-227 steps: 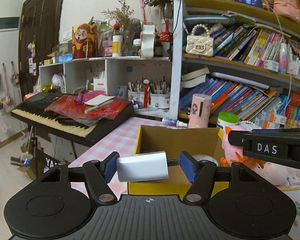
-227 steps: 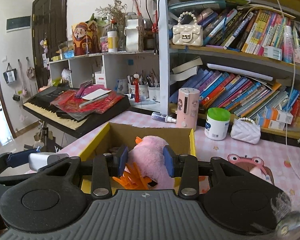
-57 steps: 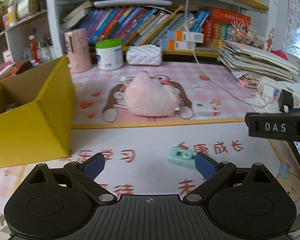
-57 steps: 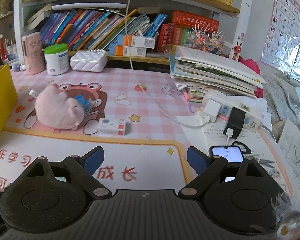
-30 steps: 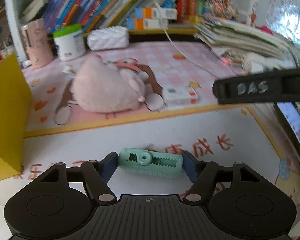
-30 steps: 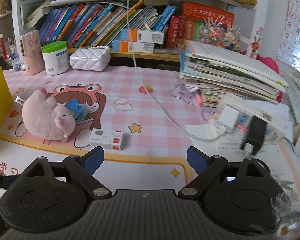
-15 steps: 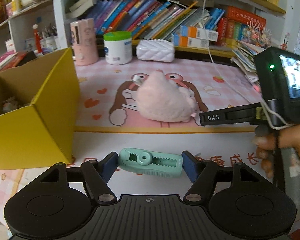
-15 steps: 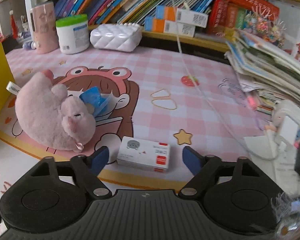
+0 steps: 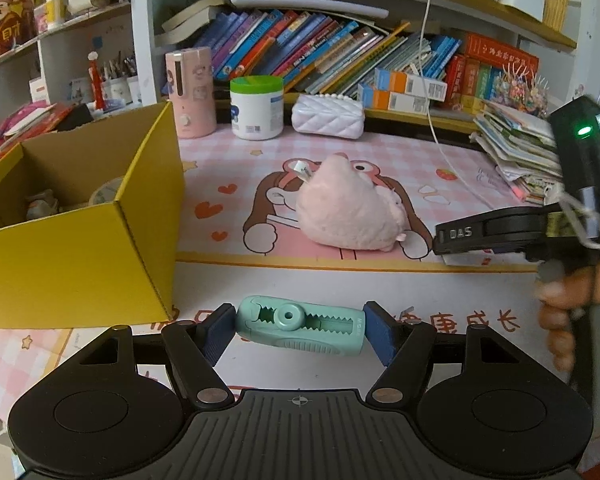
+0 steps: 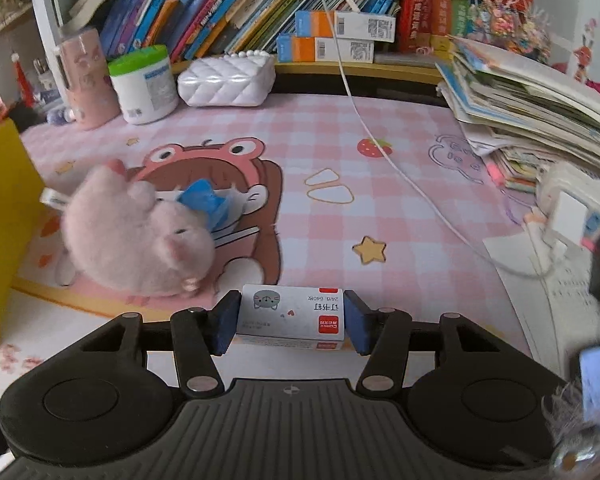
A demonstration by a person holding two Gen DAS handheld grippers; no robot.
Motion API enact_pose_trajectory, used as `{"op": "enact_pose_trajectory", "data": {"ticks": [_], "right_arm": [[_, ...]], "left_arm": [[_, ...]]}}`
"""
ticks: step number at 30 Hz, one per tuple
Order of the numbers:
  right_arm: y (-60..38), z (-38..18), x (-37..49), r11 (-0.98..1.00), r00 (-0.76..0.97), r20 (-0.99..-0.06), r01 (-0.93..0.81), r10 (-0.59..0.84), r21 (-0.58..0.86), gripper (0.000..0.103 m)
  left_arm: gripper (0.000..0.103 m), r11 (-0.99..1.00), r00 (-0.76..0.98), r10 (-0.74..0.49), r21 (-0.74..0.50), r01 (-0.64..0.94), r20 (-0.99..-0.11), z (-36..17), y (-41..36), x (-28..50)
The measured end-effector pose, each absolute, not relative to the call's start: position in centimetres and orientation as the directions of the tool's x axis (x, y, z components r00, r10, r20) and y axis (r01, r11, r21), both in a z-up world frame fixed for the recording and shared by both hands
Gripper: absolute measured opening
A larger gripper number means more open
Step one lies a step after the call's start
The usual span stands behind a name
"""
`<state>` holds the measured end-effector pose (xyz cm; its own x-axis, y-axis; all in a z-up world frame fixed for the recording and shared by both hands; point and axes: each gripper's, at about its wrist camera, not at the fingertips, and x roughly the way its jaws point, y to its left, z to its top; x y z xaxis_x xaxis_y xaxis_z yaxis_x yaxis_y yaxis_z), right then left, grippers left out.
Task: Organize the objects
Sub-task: 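Carry the mint-green toy and white-and-red box in both tools over the yellow box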
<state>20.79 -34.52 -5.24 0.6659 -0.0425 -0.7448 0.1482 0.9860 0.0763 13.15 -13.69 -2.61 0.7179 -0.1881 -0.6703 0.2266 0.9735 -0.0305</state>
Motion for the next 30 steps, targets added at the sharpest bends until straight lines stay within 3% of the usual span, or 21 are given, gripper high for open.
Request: {"op": "enact_pose_trajectory", "data": {"ticks": [5,14,30], "right_arm": [[-32.1,-2.4,17.4,0.984,0.68,-0.734,0.124,0.008,0.126,0.052],[-25.7,-0.5,12.8,0.997,0.711,-0.703,0.046,0.013,0.064,0.052],[-13.2,1.7,7.2,0.999,0.748,-0.664,-0.03,0.006,-0.024,0.052]], "left_arm": [[0.069,0.975,0.736,-0.197,-0.048,0.219,-0.648,-2.0,-12.2,12.4],[0.069,0.975,0.762,-0.204,-0.06,0.213,-0.614,-0.9,-7.7,9.9],[0.069,0.999,0.805,-0.05,-0.02,0.047,-0.592,0.6,3.0,5.0]]}}
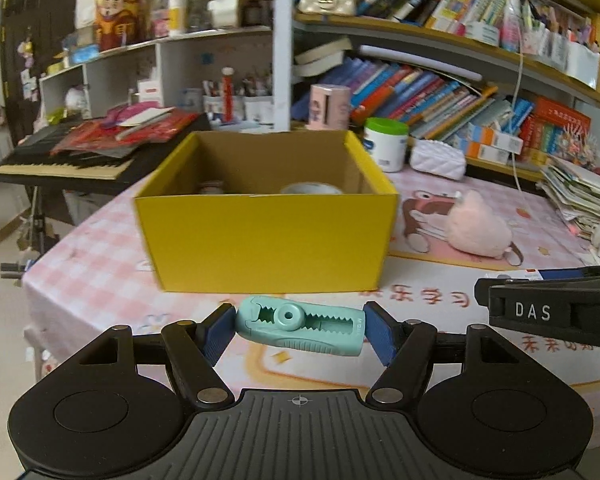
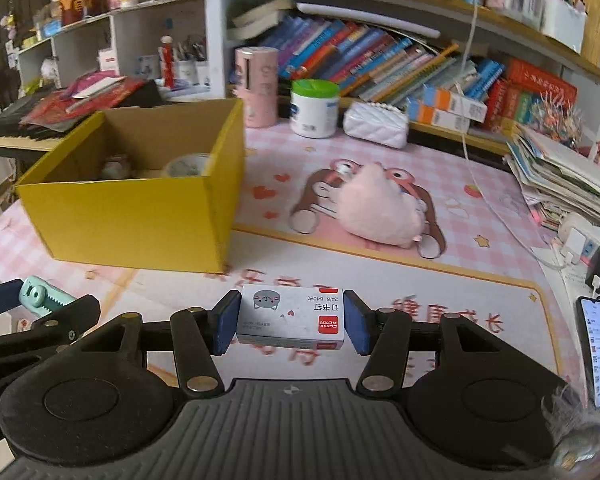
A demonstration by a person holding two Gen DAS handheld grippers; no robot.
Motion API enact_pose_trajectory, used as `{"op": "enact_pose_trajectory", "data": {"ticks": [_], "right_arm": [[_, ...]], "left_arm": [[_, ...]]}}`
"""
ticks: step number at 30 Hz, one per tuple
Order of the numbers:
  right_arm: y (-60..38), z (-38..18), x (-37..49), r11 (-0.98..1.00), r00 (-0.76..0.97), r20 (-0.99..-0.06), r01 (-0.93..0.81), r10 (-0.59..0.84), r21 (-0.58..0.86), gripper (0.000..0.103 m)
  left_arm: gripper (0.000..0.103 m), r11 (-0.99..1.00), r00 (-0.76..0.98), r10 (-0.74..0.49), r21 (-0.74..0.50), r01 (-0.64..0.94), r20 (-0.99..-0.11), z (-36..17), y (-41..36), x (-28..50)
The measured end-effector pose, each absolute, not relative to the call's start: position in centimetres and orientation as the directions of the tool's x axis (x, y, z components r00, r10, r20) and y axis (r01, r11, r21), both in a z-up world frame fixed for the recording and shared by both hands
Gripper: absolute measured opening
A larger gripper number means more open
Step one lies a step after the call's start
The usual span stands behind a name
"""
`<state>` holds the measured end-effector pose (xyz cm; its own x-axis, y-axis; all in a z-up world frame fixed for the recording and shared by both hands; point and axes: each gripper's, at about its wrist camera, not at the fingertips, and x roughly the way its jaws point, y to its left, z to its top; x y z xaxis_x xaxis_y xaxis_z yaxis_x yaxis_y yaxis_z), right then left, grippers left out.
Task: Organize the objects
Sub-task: 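Carry the mint-green toy and white-and-red box in both tools over the yellow box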
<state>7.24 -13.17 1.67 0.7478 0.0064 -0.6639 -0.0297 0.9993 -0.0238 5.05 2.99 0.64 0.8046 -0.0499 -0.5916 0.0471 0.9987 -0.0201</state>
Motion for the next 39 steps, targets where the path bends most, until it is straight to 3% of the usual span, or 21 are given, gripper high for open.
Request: {"op": "enact_pose_trajectory", "data": {"ticks": [23,39], "right_arm": [[-2.2,0.1,2.1,0.994,0.725,-0.686,-0.106,0.065,-0.018,0.052],[-0.7,0.8,2.1,0.989,0.733,-0.676,-0.143,0.076,-0.044,0.052]], "left_arm": [[0.069,1.0,0.811,-0.004,-0.003,0.002,-0.585,0.4,12.8,0.3],[0.069,1.0,0.847,0.007,-0.013,-0.016,-0.531,1.6,13.6,0.2]]}}
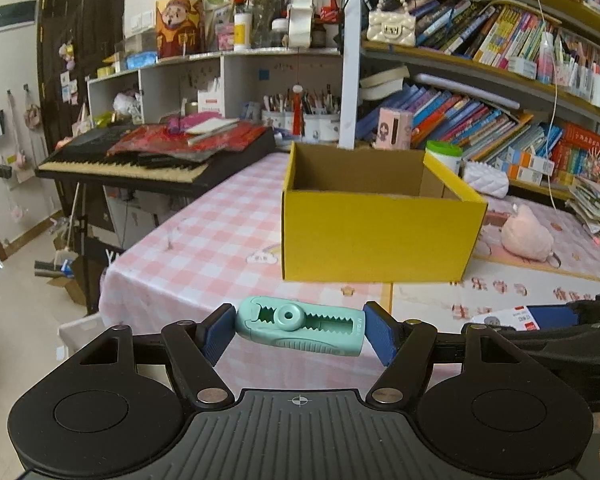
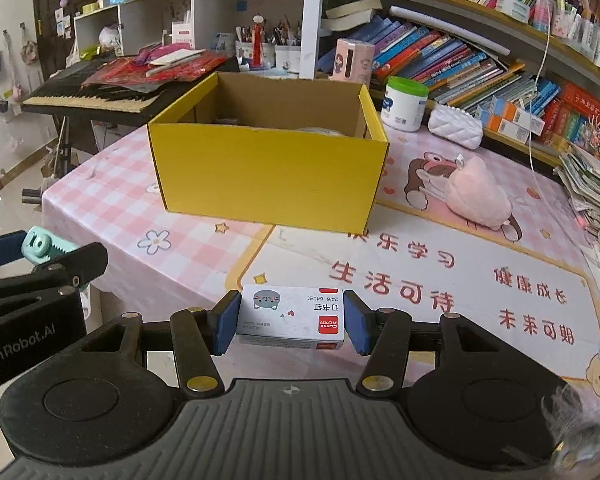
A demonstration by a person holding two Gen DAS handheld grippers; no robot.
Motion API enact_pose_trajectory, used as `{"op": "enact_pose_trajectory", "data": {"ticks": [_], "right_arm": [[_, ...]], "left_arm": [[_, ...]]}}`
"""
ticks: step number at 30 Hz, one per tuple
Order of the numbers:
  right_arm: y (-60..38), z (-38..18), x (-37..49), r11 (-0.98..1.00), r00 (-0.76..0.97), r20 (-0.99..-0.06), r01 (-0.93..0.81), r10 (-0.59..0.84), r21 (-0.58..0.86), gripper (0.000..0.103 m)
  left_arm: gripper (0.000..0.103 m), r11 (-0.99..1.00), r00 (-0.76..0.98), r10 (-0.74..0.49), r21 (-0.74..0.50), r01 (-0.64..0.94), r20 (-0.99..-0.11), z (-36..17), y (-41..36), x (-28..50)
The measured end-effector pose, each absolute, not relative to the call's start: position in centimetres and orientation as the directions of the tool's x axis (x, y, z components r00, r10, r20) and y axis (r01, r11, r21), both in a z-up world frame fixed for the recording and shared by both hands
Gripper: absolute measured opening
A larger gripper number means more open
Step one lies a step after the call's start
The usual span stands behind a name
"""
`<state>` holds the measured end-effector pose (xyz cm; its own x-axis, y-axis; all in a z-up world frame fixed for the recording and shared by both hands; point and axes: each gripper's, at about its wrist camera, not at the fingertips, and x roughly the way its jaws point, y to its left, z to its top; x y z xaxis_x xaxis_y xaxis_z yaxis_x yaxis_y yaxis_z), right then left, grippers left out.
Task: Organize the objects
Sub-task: 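Carry the mint-green toy and white-and-red box in both tools over the yellow box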
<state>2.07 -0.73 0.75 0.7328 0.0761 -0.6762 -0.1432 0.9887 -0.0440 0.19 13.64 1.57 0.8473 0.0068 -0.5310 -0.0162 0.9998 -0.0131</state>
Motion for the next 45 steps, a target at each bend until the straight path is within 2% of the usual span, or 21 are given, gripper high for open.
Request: {"op": "enact_pose_trajectory", "data": {"ticks": [9,17,30,45], "right_arm": [[-1.3,4.2,4.1,0.989,0.839,-0.537,-0.137,0.083,-0.061,0.052],[-2.1,6.2,9.3,0.99,0.856,-0.507,-0.141,0.106,-0.031,0.052],[-2.6,5.0,18.3,0.975,0.819,-0.551,-0.218,0.157,-0.045,0.052],[-2.7,1.1,24.4,0.931,0.732,-0.653,-0.346,0.194,-0.111,0.052]], "left_arm": [[0.069,1.0,0.912,0.009,-0.002,-0.011,-0.411,4.9,13.1,3.0],[0.069,1.0,0.931,0.029,0.018,-0.024,-0.364,6.2,12.4,7.2],[0.069,0.996,0.91,0.081,0.071,-0.057,-0.406,4.8,10.6,14.5],[0.07,0.988,0.844,0.129,0.145,-0.062,-0.521,1.4,9.0,19.9]]}}
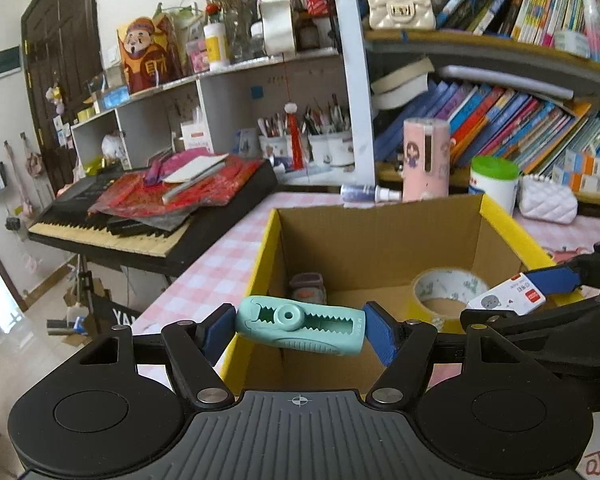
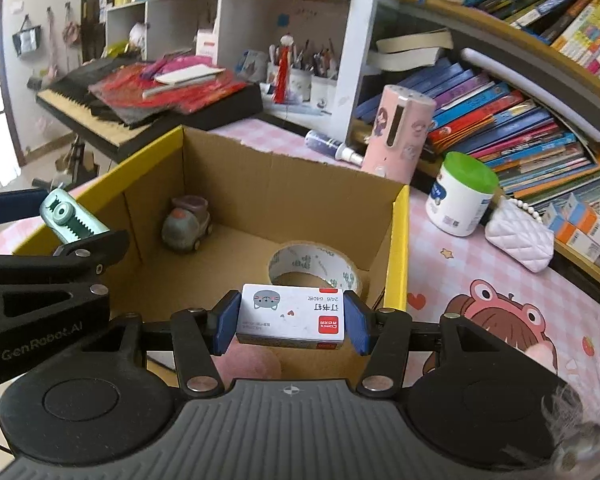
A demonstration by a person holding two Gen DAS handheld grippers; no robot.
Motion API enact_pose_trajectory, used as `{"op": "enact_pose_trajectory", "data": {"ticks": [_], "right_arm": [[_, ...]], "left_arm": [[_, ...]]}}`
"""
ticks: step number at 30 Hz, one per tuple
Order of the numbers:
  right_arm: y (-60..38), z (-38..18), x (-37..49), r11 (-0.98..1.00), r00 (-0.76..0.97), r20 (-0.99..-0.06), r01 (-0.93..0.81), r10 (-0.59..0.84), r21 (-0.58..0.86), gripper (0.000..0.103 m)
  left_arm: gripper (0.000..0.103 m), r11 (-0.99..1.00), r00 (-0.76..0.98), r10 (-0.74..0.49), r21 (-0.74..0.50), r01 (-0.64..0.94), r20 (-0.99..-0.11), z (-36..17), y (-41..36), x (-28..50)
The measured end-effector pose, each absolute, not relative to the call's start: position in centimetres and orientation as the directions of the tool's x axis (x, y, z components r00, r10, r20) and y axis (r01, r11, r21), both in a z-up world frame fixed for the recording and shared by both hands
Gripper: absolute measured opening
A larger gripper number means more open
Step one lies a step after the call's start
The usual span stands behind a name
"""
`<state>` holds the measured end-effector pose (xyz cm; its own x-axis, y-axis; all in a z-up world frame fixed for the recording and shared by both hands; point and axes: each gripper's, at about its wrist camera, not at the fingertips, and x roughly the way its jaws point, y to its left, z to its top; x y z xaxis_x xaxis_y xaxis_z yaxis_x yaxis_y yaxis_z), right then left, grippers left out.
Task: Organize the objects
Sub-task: 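Carry the mint-green toy and white-and-red box in both tools over the yellow box, then open both tools to drop the mint-green toy and small box into the box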
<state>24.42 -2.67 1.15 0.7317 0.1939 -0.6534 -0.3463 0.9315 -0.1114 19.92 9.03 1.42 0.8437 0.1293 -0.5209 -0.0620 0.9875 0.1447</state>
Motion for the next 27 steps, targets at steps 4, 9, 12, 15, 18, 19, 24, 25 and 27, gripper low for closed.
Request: {"op": "enact_pose_trajectory", "data": {"ticks": [4,9,12,15,18,19,24,25,27], "right_arm": [[-2.5,0.7,25.2,0.923,0.716,-0.667,-0.368,0.205,-0.111,0.052],[-2.5,0.2,26.2,0.921,0.692,-0.689,-0.377,0.212,-0.095,0.052],[-2.5,0.0,26.6,0.923,0.68,-0.701,-0.376,0.214,-0.082,0.052],[-2.3,-0.2,26.8,0.922,0.676,-0.705,-0.378,0.212,-0.086,0.052],[-2.2,-0.2,26.9,0.923,0.676,-0.707,-0.376,0.208,-0.088,0.052],[-2.2,-0.2,26.9,0.923,0.675,-0.709,-0.374,0.207,-0.087,0.052],[-2.5,0.2,26.2,0.934,0.686,-0.699,-0.351,0.203,-0.074,0.053],[-2.5,0.4,26.1,0.935,0.69,-0.694,-0.346,0.203,-0.071,0.053],[-2.7,0.8,25.6,0.94,0.701,-0.683,-0.336,0.205,-0.062,0.055]], "left_arm": [[0.07,0.983,0.839,0.148,0.172,-0.066,-0.523,1.0,8.9,20.5],[0.07,0.981,0.839,0.156,0.182,-0.069,-0.521,0.9,8.8,20.9],[0.07,0.978,0.841,0.16,0.197,-0.066,-0.516,0.8,8.6,21.0],[0.071,0.977,0.844,0.159,0.202,-0.061,-0.513,0.7,8.6,21.0],[0.071,0.979,0.845,0.153,0.198,-0.058,-0.513,0.7,8.7,20.9],[0.071,0.979,0.845,0.151,0.196,-0.056,-0.512,0.7,8.8,20.8],[0.078,0.98,0.862,0.152,0.189,-0.066,-0.483,1.3,8.8,20.1],[0.079,0.981,0.869,0.148,0.183,-0.067,-0.473,1.5,8.9,19.8],[0.082,0.983,0.878,0.141,0.17,-0.07,-0.458,2.0,9.1,19.3]]}}
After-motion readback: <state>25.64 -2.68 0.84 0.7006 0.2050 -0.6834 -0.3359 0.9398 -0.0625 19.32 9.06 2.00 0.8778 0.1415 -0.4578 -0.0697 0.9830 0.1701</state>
